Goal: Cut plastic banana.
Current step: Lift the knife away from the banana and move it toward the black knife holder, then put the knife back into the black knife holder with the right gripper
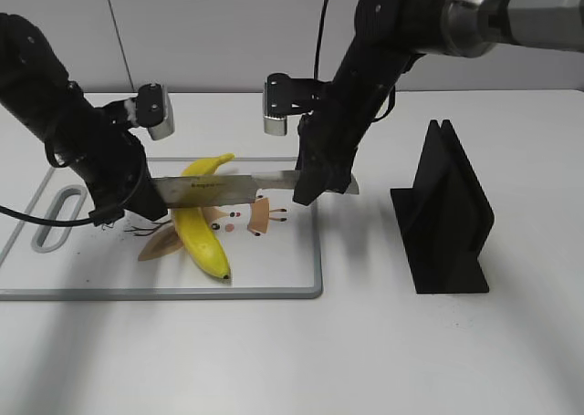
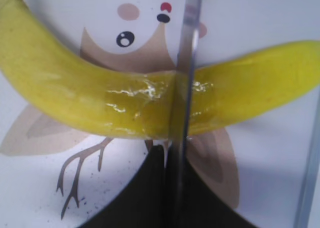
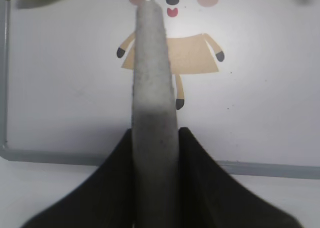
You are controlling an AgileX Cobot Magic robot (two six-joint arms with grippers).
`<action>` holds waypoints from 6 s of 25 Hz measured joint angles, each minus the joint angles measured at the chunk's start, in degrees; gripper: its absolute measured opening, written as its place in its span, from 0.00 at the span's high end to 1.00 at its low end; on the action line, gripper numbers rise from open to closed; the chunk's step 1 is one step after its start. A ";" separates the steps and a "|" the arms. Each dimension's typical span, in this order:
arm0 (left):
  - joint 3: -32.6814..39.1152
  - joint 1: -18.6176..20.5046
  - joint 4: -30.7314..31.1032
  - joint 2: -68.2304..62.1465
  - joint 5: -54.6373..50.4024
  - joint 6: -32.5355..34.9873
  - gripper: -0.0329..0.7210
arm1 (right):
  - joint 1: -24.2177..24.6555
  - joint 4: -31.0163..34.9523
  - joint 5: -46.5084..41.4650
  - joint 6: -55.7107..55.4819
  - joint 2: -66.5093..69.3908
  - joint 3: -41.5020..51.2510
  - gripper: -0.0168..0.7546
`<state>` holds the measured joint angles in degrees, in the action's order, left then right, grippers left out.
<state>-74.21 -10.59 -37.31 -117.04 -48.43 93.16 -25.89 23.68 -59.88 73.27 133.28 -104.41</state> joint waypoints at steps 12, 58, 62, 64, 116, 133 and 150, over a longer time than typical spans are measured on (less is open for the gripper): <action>0.96 -0.19 -3.15 6.06 0.76 -1.28 0.30 | 0.00 -0.99 -6.74 -3.94 -2.60 -5.30 0.74; 2.57 -0.25 40.90 50.58 -8.54 -78.31 0.18 | 6.87 -17.96 -8.39 -75.02 -36.54 7.97 0.74; 8.76 -0.25 40.62 55.07 -9.50 -79.81 0.18 | 8.21 -18.77 -6.74 -78.69 -40.66 14.33 0.74; 12.19 -0.25 40.28 57.81 -9.14 -80.37 0.18 | 8.21 -18.77 -5.65 -80.35 -42.26 17.57 0.74; 38.17 -0.25 33.08 90.93 -4.71 -80.66 0.19 | 8.21 -15.12 8.08 -85.31 -44.64 45.12 0.14; 44.18 -0.25 27.21 105.71 -12.52 -79.48 0.19 | 8.21 -16.31 10.73 -64.49 -78.99 60.71 0.23; 44.91 -0.25 31.04 115.91 -11.76 -79.34 0.22 | 8.21 -16.31 7.52 -61.35 -117.46 77.22 0.23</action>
<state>-29.30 -10.83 -6.27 -1.13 -60.19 13.81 -17.68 7.37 -52.36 11.92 15.82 -27.19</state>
